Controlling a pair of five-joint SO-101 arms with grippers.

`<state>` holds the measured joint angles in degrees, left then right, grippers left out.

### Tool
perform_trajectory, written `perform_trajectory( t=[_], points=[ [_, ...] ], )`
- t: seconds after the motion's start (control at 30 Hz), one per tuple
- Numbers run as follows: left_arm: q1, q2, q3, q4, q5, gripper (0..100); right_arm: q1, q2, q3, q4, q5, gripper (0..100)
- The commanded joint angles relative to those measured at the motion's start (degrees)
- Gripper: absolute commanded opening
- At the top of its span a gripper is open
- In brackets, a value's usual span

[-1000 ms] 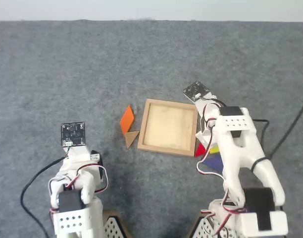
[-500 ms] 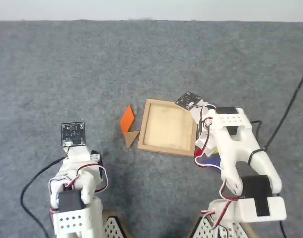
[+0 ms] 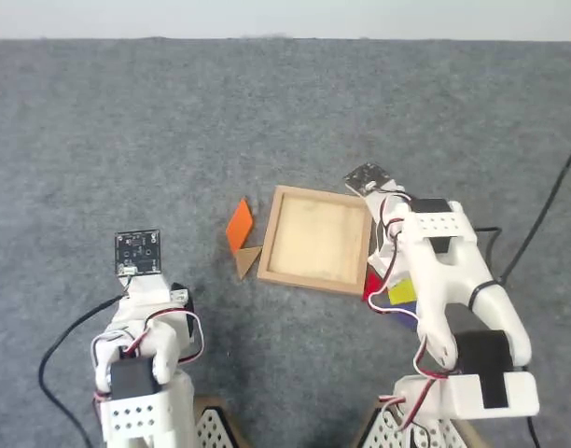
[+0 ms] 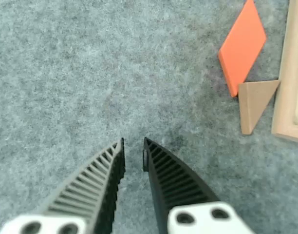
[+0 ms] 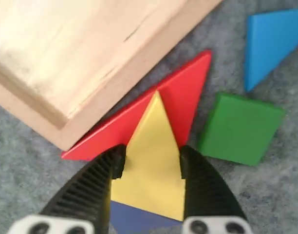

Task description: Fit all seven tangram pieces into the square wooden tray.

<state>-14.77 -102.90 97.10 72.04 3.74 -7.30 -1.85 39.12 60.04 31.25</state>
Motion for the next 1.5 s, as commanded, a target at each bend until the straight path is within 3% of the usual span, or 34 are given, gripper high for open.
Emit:
perform_trajectory(
  t=[0.0, 0.3, 0.5, 0.6, 0.77, 0.97, 1.07, 1.47],
  points=[
    [-0.2, -1.1, -0.7, 0.3, 0.5, 6, -0.5, 2.2, -2.8, 0.2, -5.5, 4.1],
    [-0.2, -1.1, -0.7, 0.3, 0.5, 6, 2.3, 2.3, -12.7, 0.3, -15.0, 3.8],
    [-0.2, -1.1, -0.7, 0.3, 0.5, 6, 8.9, 0.2, -15.1, 2.5, -20.6, 3.7],
    [-0.2, -1.1, -0.7, 0.3, 0.5, 6, 9.9, -6.2, -12.7, 6.3, -16.7, 4.1],
    [-0.2, -1.1, -0.7, 0.3, 0.5, 6, 2.9, -22.5, 4.3, 6.6, -7.4, 6.9],
    [-0.2, -1.1, -0.7, 0.3, 0.5, 6, -5.9, -34.7, 19.8, 1.9, -6.9, 29.4],
    [-0.2, -1.1, -0.7, 0.3, 0.5, 6, -7.0, -34.9, 21.9, 1.5, -6.9, 35.5],
    [-0.2, -1.1, -0.7, 0.3, 0.5, 6, -2.1, -21.1, 21.2, -5.7, -2.8, 34.2]
  ],
)
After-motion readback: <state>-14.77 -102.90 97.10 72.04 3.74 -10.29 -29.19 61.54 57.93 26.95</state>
